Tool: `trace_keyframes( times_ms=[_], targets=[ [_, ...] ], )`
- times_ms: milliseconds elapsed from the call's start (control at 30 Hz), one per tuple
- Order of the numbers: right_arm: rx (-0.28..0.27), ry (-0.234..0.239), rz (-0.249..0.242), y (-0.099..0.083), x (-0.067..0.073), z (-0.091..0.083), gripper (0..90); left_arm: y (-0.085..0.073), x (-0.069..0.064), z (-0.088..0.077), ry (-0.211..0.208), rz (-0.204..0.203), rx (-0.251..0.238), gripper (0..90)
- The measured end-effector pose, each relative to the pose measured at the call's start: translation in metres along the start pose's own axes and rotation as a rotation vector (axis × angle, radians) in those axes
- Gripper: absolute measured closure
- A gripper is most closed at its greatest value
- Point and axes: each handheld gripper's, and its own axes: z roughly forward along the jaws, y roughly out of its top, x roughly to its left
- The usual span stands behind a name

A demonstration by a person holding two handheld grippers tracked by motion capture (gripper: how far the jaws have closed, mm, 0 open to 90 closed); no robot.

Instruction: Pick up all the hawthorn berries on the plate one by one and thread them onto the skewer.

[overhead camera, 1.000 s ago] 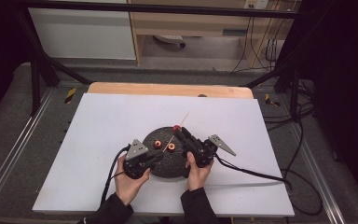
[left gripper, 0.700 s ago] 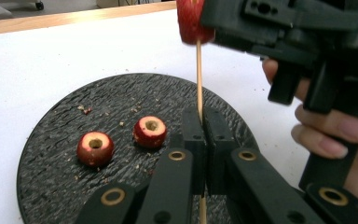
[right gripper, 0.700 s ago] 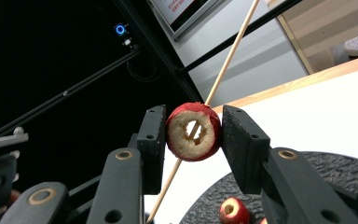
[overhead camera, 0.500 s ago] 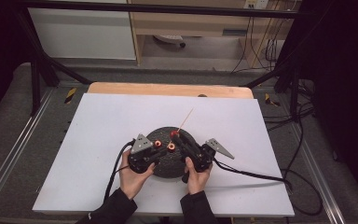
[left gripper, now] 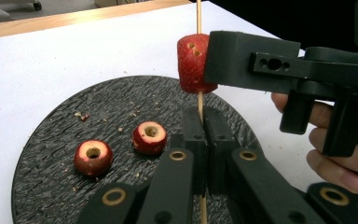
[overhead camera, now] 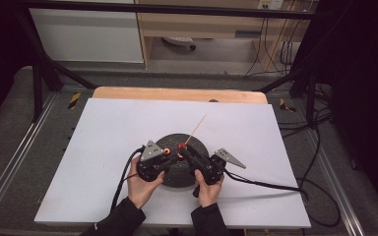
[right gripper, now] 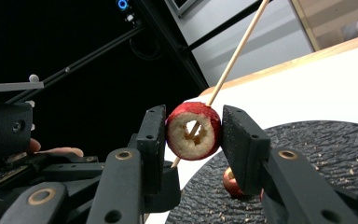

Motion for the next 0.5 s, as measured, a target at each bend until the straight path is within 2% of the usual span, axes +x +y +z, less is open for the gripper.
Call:
trace_keyframes(
  times_ms=[67, 133, 267, 500],
  targets=[
    [0.010, 0.001, -0.003, 0.000, 0.000, 0.000, 60.7, -0.001, 0.000, -0.001, -0.003, -0.002, -0.002, 88.7],
    [0.024, -0.003, -0.005, 0.001, 0.000, 0.000, 56.0, -0.002, 0.001, -0.002, -0.005, -0.004, -0.004, 88.7],
    [0.035, -0.015, -0.037, 0.004, 0.000, -0.002, 50.2, -0.007, 0.006, -0.008, -0.009, -0.002, 0.004, 88.7],
    [0.106, -0.049, -0.102, 0.013, -0.001, -0.005, 29.0, -0.019, 0.020, -0.023, -0.004, -0.010, 0.025, 88.6]
  ],
)
